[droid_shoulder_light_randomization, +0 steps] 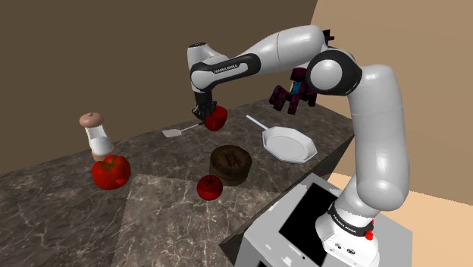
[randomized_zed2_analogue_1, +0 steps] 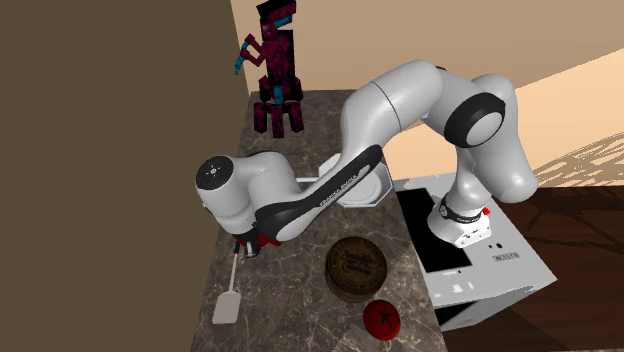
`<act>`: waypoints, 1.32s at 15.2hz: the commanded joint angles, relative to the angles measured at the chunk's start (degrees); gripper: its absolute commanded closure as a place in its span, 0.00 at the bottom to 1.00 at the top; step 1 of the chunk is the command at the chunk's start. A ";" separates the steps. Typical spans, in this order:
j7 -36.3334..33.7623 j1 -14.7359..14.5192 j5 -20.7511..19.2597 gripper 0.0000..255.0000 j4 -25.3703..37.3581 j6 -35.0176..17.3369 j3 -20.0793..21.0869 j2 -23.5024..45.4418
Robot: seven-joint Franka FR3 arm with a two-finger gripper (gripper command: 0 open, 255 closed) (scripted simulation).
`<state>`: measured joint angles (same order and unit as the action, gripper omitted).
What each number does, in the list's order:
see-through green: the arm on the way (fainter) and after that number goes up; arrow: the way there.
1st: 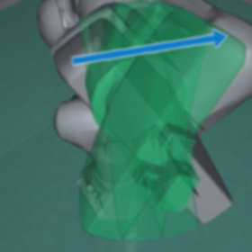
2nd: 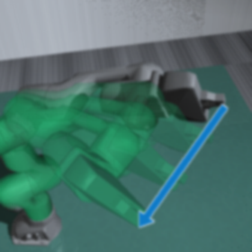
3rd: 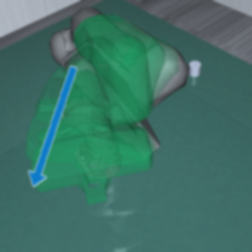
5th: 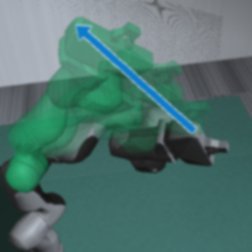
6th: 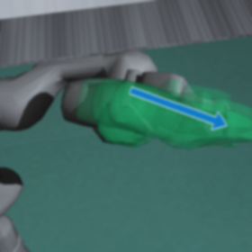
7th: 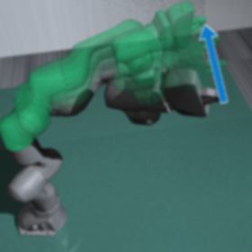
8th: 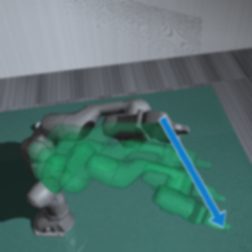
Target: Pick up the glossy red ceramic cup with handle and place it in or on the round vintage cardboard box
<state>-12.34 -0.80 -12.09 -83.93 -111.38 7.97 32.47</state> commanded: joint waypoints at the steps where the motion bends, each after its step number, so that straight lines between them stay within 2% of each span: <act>1: 0.11 0.00 0.07 1.00 0.34 0.59 0.03 -0.26; 20: 2.00 -0.38 0.98 1.00 10.69 13.53 0.39 -3.01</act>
<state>-10.42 -1.08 -11.13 -74.31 -98.82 8.35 29.38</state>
